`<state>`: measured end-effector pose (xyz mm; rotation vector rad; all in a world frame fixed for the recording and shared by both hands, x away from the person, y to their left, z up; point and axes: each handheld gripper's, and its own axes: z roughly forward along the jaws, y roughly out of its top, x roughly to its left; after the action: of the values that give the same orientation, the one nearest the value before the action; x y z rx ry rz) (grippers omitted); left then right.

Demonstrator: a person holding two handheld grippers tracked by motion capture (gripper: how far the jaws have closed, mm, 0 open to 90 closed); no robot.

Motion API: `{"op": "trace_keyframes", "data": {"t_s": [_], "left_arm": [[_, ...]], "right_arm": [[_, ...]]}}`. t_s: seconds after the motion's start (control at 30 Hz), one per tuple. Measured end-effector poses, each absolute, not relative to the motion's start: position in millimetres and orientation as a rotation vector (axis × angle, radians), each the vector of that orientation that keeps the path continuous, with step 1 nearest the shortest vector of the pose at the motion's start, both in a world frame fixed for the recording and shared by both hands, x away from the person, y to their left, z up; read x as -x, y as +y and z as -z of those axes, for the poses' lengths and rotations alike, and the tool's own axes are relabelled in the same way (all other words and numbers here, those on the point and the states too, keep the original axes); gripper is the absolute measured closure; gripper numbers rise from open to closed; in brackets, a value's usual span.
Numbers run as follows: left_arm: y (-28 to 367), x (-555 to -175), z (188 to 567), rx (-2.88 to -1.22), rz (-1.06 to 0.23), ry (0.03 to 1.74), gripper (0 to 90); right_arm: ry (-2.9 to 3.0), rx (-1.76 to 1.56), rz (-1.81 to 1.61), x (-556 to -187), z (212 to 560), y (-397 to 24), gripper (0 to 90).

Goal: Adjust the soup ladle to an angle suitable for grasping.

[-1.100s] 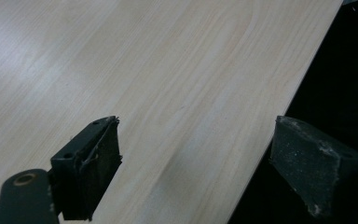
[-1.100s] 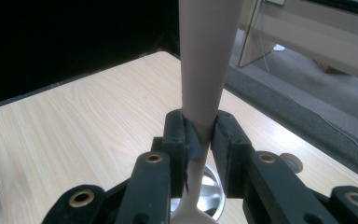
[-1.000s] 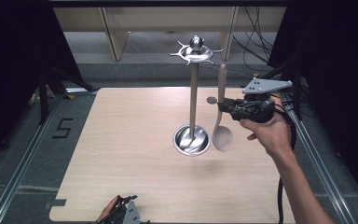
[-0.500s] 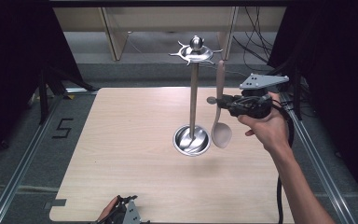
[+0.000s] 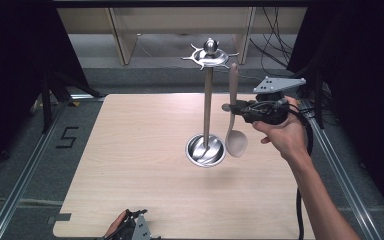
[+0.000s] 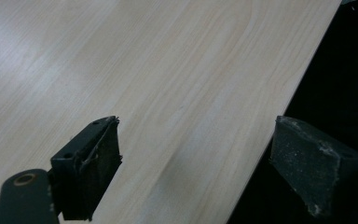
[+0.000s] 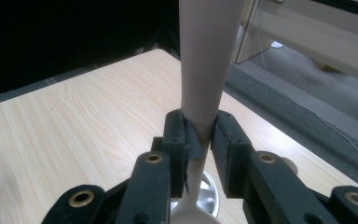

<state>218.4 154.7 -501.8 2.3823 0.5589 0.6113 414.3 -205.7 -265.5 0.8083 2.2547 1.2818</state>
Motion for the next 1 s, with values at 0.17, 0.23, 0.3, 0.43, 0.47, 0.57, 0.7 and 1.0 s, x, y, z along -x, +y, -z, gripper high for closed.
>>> {"op": "trace_keyframes", "data": {"t_s": [0.17, 0.23, 0.3, 0.43, 0.47, 0.57, 0.7, 1.0], "left_arm": [[154, -218, 502, -2.376, -0.617, 0.559, 14.9], [155, -218, 502, -2.378, -0.609, 0.556, 14.9], [155, -218, 502, -2.377, -0.61, 0.557, 14.8], [154, -218, 503, -2.372, -0.614, 0.562, 14.9], [154, -218, 503, -2.372, -0.614, 0.562, 14.9], [154, -219, 502, -2.375, -0.63, 0.56, 14.8], [154, -218, 503, -2.365, -0.62, 0.562, 14.9], [154, -218, 502, -2.375, -0.619, 0.555, 14.9]], "right_arm": [[2.269, -0.828, -1.291, -416, 267, -202, 76.5], [2.249, -0.802, -1.283, -419, 267, -201, 76.5], [2.26, -0.813, -1.284, -418, 267, -201, 76.5], [2.276, -0.806, -1.257, -420, 266, -200, 76.5], [2.281, -0.802, -1.26, -421, 266, -200, 76.5], [2.284, -0.822, -1.265, -420, 266, -199, 76.5], [2.286, -0.815, -1.255, -423, 267, -197, 76.5], [2.282, -0.807, -1.238, -425, 266, -196, 76.5]]}}
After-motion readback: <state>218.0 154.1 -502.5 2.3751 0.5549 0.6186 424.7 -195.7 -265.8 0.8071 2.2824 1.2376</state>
